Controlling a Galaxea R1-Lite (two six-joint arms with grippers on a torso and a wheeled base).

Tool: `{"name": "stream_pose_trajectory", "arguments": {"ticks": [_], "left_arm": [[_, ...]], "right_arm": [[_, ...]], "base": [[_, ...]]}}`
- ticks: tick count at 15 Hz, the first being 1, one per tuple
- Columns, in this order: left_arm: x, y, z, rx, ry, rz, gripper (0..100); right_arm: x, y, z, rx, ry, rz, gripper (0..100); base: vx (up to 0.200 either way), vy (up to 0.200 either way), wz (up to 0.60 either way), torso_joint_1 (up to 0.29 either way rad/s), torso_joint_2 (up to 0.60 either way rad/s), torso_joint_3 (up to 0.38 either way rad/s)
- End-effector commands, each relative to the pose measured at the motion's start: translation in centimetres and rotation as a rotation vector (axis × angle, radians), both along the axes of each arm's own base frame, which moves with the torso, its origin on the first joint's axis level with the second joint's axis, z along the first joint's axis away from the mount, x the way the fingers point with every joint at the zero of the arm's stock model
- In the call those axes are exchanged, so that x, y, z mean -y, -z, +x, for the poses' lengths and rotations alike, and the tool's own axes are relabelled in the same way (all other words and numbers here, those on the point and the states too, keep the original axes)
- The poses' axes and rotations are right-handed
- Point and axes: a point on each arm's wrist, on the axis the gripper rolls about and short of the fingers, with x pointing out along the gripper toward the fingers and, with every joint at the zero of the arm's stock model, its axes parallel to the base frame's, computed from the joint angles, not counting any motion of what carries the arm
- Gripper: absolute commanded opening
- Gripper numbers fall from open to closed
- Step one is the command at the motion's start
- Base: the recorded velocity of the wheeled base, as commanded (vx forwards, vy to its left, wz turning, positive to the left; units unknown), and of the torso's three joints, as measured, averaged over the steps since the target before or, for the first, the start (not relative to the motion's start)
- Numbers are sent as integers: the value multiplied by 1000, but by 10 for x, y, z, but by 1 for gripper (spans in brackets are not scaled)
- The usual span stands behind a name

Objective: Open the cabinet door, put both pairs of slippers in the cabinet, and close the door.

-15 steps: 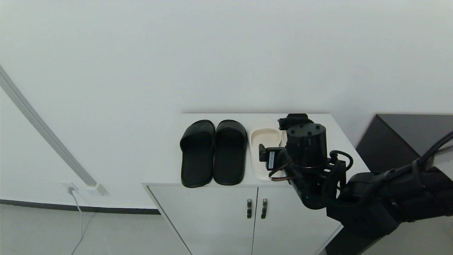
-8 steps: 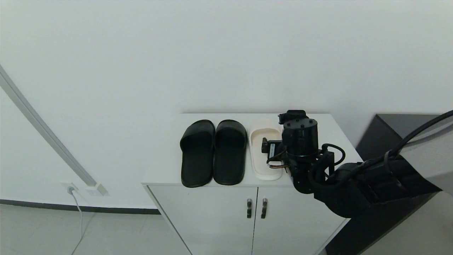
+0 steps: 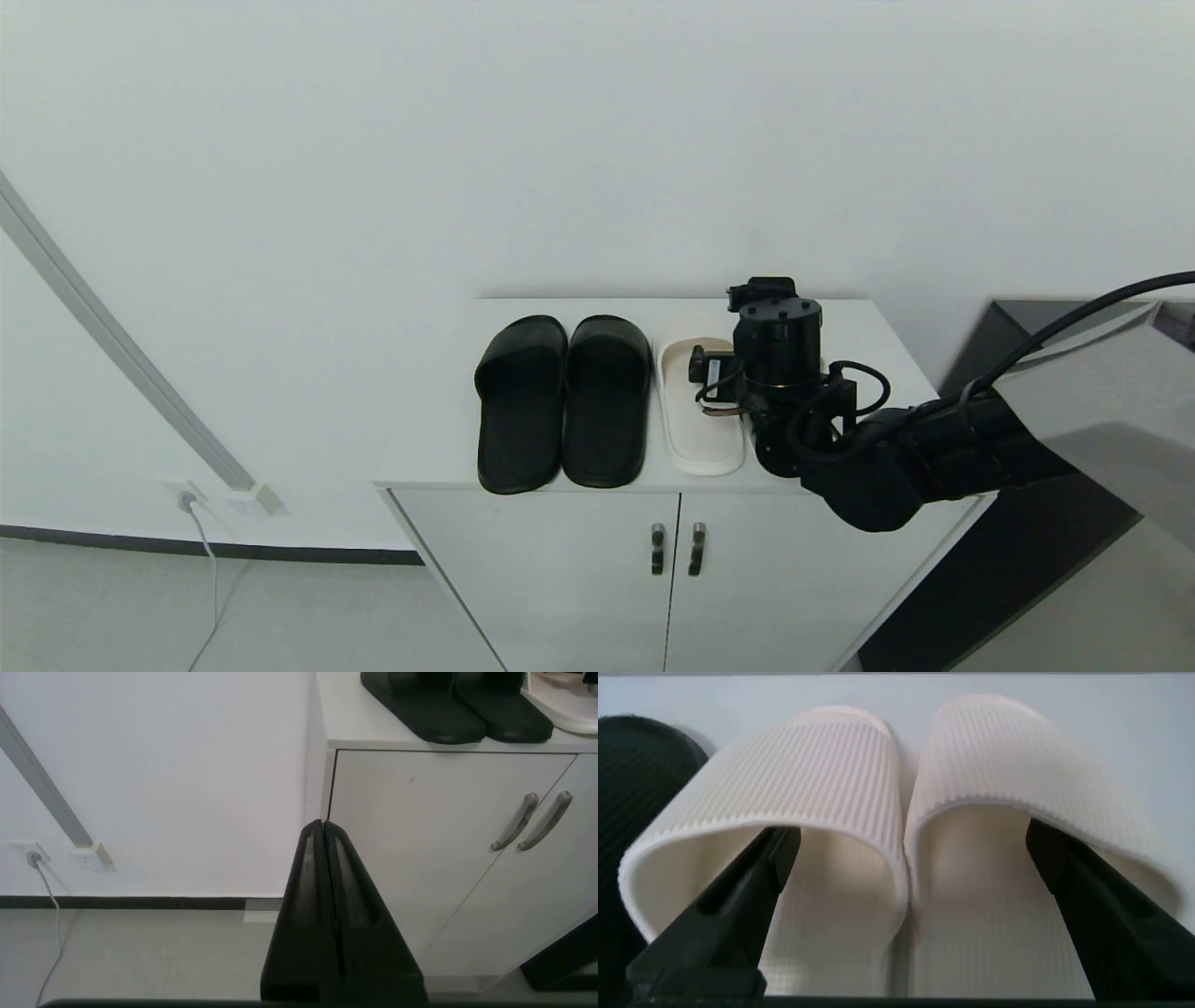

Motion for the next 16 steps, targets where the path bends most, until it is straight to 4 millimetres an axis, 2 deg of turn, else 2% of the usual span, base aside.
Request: {"name": "stream_pose_trajectory", "arguments": {"ticks": [1,3,5,6,9,16], "left_arm": [[0,0,0,0,-1,0,0],[0,0,0,0,-1,0,0],[0,0,0,-1,-1,-2,0],[0,0,0,-1,-1,-2,0],[0,0,0,0,-4,-8,0],[0,0,0,0,-4,-5,0]], "right_arm": [[-1,0,5,5,3,4,100],[-3,4,10,5,6,-4,100],[-4,-2,17,29,13,-5,100],[-5,-3,17,31,13,-7,0],[-5,-2,17,29,13,-17,0],[-1,-15,13,51,15,0,0]], "base": [[0,0,0,0,0,0],[0,0,0,0,0,0],[0,0,0,0,0,0],[0,0,0,0,0,0],[0,0,0,0,0,0],[0,0,0,0,0,0]]}}
